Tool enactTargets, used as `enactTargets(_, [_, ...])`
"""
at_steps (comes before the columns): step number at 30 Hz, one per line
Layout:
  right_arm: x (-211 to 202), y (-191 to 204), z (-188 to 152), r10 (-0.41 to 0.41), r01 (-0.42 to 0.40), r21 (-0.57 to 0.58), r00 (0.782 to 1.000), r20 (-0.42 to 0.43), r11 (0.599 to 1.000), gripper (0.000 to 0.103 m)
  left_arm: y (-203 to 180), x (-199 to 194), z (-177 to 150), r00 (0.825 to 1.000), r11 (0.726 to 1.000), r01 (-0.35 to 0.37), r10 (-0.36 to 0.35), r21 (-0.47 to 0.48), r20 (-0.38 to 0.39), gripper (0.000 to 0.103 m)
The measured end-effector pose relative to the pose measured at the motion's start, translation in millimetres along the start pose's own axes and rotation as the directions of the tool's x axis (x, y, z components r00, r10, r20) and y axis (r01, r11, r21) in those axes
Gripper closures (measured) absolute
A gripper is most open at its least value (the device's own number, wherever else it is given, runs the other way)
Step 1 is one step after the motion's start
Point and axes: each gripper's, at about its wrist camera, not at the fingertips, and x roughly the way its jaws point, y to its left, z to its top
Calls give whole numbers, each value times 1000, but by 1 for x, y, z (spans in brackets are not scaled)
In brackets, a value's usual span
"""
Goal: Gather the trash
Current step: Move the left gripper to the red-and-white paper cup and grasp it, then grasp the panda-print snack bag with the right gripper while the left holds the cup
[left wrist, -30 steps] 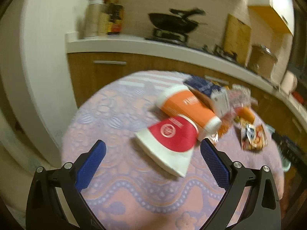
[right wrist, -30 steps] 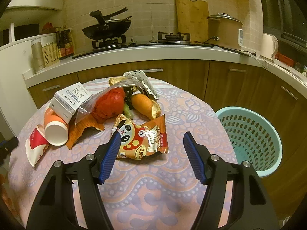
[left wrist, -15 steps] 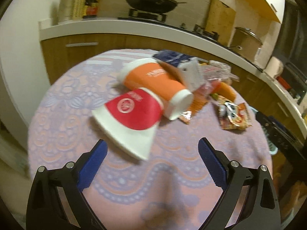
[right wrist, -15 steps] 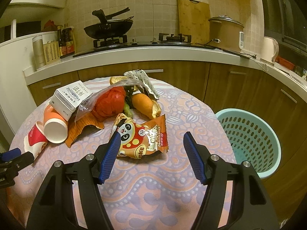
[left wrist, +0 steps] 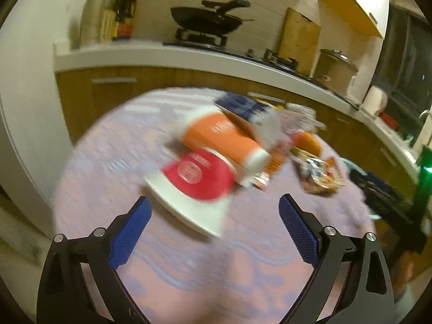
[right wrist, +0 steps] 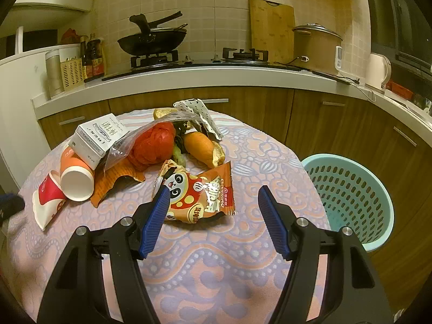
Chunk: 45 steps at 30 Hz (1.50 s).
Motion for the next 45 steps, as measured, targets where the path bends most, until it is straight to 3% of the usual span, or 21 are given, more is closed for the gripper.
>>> enactTargets(4, [1,-2,0,1,-1,11,1000,-5,1000,39,18,32,14,995,995,-39,48,93,-91,8])
enactTargets(9, [3,-1,0,-4,4,12,1000,-14,1000,39,26,58,21,987,992,41,-22,121,-159,8])
enactTargets(17, [6,0,0,-6,7,10,1000,-22,1000,39,3,78,19,975,978,64,-19,198,-222,9])
enactTargets(24, [9,-5,0,15,-13,34,999,-39,999,39,-5,69,8,979,984,40,-4,175,-205,9])
enactTargets(35, [6,-11,2,3,-2,27,1000,-29,1000,39,-3,44,3,987,999,32,-26,37,-156,9])
enactTargets(40, [18,-29,12,40,-36,40,996,-83,999,38,-12,35,4,991,998,51,-48,20,-123,9])
enactTargets(45, [35,-16,19,104,-109,-23,983,-148,994,23,-26,33,7,992,997,75,-72,27,-106,9])
